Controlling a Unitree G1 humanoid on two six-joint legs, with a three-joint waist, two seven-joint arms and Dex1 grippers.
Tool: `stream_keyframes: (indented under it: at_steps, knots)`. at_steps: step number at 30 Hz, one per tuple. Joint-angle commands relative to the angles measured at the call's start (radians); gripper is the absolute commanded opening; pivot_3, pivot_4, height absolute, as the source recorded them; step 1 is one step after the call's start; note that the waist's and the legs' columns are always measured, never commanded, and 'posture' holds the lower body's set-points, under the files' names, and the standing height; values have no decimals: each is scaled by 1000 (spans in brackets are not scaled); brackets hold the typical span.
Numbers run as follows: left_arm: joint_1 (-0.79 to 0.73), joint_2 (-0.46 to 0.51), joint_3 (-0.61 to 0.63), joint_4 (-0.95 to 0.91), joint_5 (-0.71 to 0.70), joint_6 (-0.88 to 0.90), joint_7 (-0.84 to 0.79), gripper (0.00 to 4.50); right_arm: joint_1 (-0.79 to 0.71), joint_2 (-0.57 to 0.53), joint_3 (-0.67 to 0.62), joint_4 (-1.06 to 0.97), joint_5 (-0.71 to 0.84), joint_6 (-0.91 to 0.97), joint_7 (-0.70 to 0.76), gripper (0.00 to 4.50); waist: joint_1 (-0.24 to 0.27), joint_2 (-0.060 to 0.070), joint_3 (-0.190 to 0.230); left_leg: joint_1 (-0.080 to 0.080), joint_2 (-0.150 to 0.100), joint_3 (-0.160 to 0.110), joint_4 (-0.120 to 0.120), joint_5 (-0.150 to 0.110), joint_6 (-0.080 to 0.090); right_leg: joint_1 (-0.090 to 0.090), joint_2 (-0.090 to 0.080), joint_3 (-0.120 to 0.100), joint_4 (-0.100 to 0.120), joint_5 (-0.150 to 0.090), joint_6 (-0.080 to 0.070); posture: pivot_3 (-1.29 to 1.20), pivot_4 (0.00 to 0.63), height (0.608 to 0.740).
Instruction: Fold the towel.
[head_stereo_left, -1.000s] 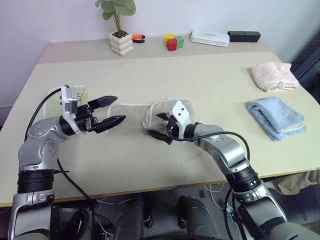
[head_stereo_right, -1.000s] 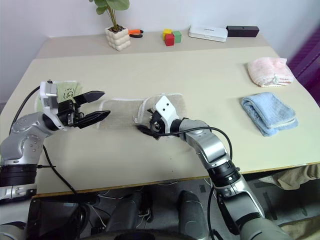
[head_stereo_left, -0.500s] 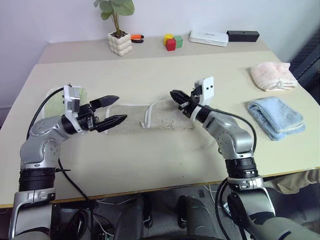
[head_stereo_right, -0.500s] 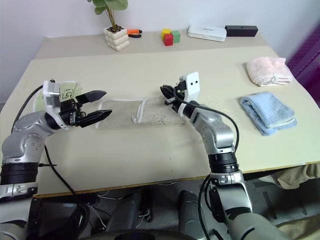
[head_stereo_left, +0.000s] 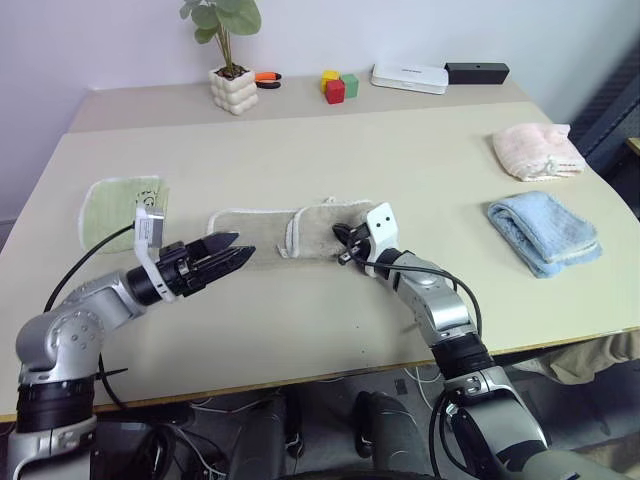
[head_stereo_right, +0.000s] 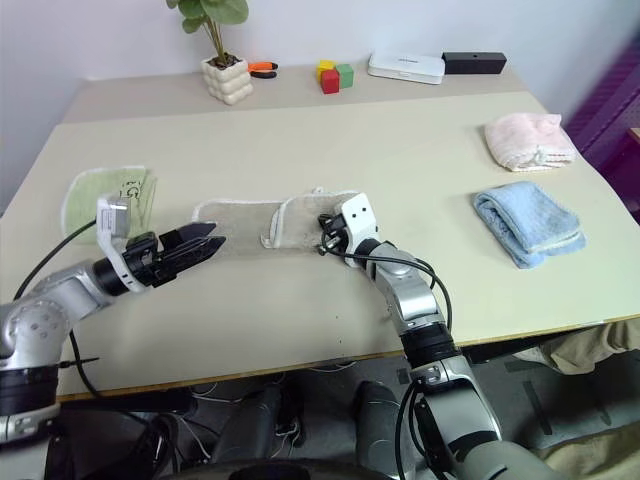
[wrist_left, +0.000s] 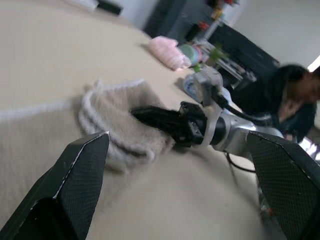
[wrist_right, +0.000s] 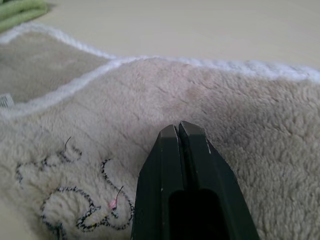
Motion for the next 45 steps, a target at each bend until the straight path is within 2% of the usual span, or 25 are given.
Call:
stream_keyframes:
  at_steps: [1,2,5,9,14,17,20,26,32,36,39,45]
  knots:
    - [25,-50,81,-58,-135,99,198,4500,3,7,-12,-19,32,39,37,542,2,0,0,1,0,0,0,0,0,1,0,0,0,0,0,0,150,740]
    - [39,-61,89,-76,-158,118,242,4500,0,1,-9,-30,33,35,54,846,2,-1,0,2,0,-1,0,0,0,2,0,0,0,0,0,0,150,740]
    - [92,-95,122,-126,-258,167,384,4500,-11,-13,-13,-68,22,17,63,2230,1,-1,0,4,0,0,0,0,0,4,0,0,0,0,0,0,150,740]
    - [172,-170,176,-173,-437,130,562,4500,-35,-55,-45,-135,51,17,106,4324,3,-1,0,4,0,-1,-1,0,0,3,-1,1,-1,0,0,0,150,740]
    - [188,-217,201,-147,-513,52,728,4500,-52,-93,-95,-186,117,87,150,4421,7,-1,0,5,0,-1,-1,0,-1,3,-2,1,-1,-2,-4,0,150,740]
    - [237,-243,189,-170,-546,20,823,4500,-29,-200,-147,-297,263,206,322,4421,9,0,0,5,-1,-1,-1,-1,0,3,-2,1,-2,-2,-4,0,150,740]
    - [260,-264,167,-174,-597,-7,911,4500,-20,-277,-173,-347,317,238,386,4421,19,-1,0,4,-1,0,-1,-2,2,3,-3,1,-3,-2,-4,0,150,740]
    - [247,-286,124,-157,-638,-60,1016,4500,-9,-297,-174,-358,296,235,358,4421,29,-1,0,6,0,0,-2,-5,6,-1,-3,1,-4,-3,-8,0,150,740]
    - [150,-308,72,-25,-618,-94,1086,4500,17,-290,-159,-385,284,234,331,4421,39,-1,-1,5,0,0,-2,-5,6,-1,-3,1,-4,-3,-8,0,150,740]
    - [88,-318,27,44,-680,-58,1116,4500,14,-293,-162,-389,277,228,311,4421,48,1,-2,6,0,0,-2,-5,6,0,-3,1,-4,-3,-9,0,150,740]
    - [53,-315,9,94,-624,-62,1114,3643,5,-302,-171,-392,271,224,299,4500,58,1,-2,6,-1,0,-2,-5,6,0,-3,1,-4,-3,-9,0,150,740]
    - [3,-326,36,95,-619,-90,1096,621,26,-334,-194,-382,255,209,280,4500,58,1,-2,6,-1,0,-1,-5,6,0,-3,1,-5,-3,-8,0,150,740]
